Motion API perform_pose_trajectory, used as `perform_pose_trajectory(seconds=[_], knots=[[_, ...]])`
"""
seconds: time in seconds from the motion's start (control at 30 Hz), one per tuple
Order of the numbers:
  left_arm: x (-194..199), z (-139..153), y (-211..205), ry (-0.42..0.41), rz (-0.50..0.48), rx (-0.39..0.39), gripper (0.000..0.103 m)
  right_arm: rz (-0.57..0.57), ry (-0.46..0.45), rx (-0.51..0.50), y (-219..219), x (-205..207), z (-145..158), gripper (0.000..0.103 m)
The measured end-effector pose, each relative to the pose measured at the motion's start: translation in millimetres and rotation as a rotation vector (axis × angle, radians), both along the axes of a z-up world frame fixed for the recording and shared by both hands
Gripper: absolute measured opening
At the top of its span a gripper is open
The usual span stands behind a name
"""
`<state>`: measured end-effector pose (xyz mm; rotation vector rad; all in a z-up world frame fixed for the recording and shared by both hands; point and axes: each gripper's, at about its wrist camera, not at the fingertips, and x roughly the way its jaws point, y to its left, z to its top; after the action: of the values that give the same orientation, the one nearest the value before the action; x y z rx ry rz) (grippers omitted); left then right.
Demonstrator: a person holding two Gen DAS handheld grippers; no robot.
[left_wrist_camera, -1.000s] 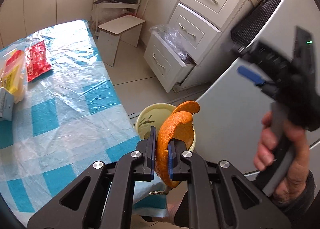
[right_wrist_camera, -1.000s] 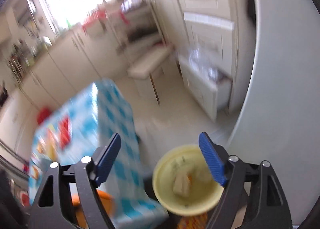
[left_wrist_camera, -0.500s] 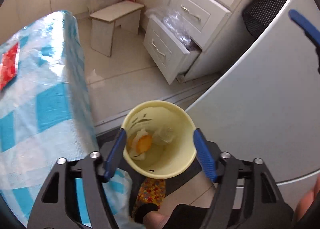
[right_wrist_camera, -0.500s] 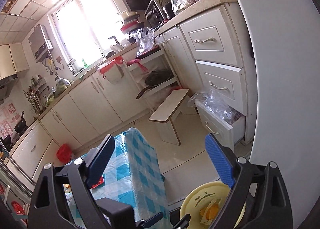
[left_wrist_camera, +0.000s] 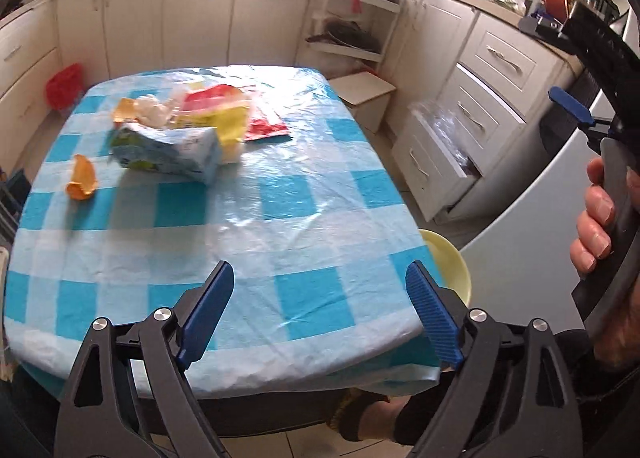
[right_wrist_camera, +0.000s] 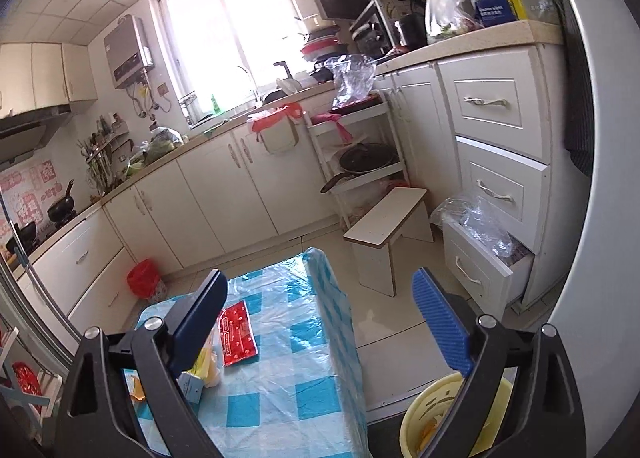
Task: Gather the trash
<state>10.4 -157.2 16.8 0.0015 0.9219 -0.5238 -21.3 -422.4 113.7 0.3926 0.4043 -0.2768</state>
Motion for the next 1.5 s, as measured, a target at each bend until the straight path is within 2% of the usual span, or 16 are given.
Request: perform_pose_trajectory(seconds=[0.17,0.37,0.63,1.5], knots=[[7,-4,57,0.03,0.098,-0.031,0.086,0.057,0.015,-0.036,31,7,-4,0.092],[5,-20,83,0.073,0.13,-0.038,0.086,0.113,0.057,-0.044,66,18,-15,0.092],[5,-21,94,0.078,0.145,-0.06,0.086,0.149,0.096,-0.079,91,32,-24,0.092],[3,-21,93,0.086,0.148,-0.061,0.089,0.16,0.123,-0.087,93,34,-30,0.092]])
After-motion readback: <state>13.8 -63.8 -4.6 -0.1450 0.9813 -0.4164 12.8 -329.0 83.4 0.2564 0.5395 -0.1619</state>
